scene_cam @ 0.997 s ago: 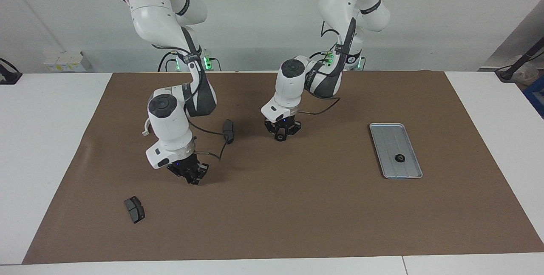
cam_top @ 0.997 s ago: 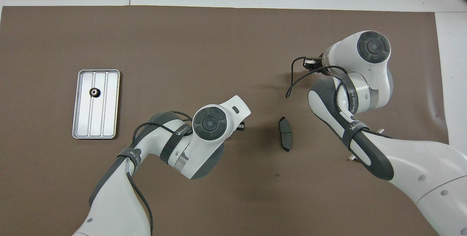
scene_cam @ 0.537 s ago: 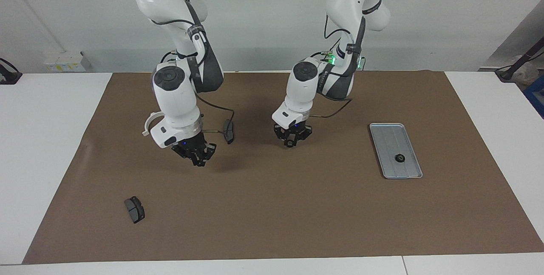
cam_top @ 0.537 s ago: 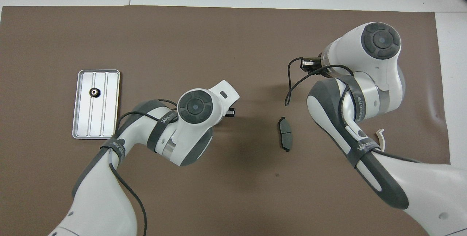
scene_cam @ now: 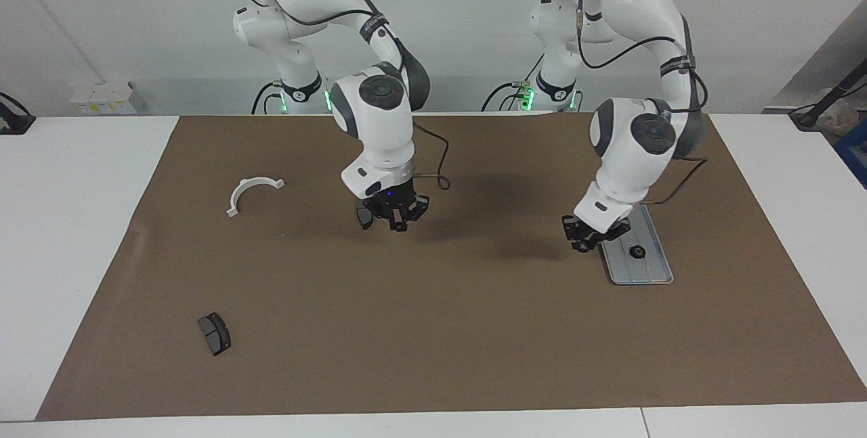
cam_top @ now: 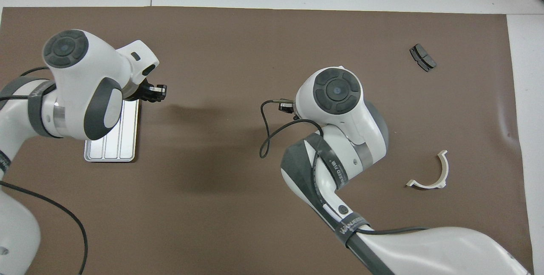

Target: Pick bearing gear from pile to tray

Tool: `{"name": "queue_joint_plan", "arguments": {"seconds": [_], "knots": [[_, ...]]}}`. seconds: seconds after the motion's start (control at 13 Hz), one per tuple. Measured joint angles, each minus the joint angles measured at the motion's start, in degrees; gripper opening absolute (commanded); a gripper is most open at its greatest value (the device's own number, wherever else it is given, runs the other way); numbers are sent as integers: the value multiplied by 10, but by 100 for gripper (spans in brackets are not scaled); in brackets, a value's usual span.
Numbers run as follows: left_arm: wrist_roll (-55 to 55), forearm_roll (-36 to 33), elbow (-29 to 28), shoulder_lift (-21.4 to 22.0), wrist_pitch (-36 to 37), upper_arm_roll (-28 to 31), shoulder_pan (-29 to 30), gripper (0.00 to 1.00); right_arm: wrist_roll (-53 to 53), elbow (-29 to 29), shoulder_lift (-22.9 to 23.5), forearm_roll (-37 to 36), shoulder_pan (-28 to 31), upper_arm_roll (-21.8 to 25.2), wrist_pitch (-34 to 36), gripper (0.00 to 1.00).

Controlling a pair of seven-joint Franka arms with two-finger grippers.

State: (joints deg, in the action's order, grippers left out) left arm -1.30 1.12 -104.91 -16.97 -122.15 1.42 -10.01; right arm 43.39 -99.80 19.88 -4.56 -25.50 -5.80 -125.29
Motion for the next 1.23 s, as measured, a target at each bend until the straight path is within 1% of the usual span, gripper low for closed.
{"name": "queue_joint_plan", "arguments": {"seconds": [0.08, 0.15, 0.23, 0.31, 0.38, 0.46, 0.54, 0.61, 0.69, 0.77, 0.84, 0.92, 1.0, 1.15, 1.23], "knots": [[-47, 0, -13, 4, 4, 0, 24, 2, 25, -1, 6, 0, -20, 0, -9, 0], [-97, 0, -29, 8, 4, 0, 50, 6, 49, -2, 13, 0, -41, 0, -18, 0], [-137, 0, -45, 13, 4, 0, 69, 14, 66, -2, 21, -1, -56, 0, -22, 0], [-167, 0, -62, 19, 4, 0, 82, 28, 82, -1, 29, -1, -70, 0, -27, 0], [-187, 0, -81, 26, 4, 0, 89, 37, 96, -1, 37, -2, -82, 1, -38, 0], [-198, 0, -101, 34, 4, 0, 91, 48, 105, -1, 44, -3, -89, 1, -43, 10], [-202, 0, -117, 40, 3, -1, 91, 61, 106, -2, 49, -3, -91, 1, -45, 15], [-202, 0, -127, 45, 1, -4, 91, 79, 106, -2, 54, -3, -92, 1, -45, 19], [-203, 0, -132, 49, -1, -5, 90, 97, 105, -2, 58, -3, -92, 2, -47, 34], [-203, 0, -132, 51, -7, -7, 89, 100, 106, -5, 61, -3, -92, 2, -54, 64], [-203, 0, -133, 51, -18, -9, 88, 100, 106, -8, 62, -3, -92, 3, -62, 96], [-201, 0, -132, 51, -32, -11, 86, 100, 106, -9, 63, -3, -92, 3, -65, 100], [-188, 1, -132, 51, -44, -13, 79, 100, 106, -8, 63, -3, -91, 4, -66, 100], [-107, 3, -126, 51, -62, -15, 42, 100, 105, -7, 62, -3, -86, 5, -67, 100], [-45, 3, -122, 51, -76, -16, 9, 100, 105, -7, 59, -4, -82, 7, -67, 100]]}}
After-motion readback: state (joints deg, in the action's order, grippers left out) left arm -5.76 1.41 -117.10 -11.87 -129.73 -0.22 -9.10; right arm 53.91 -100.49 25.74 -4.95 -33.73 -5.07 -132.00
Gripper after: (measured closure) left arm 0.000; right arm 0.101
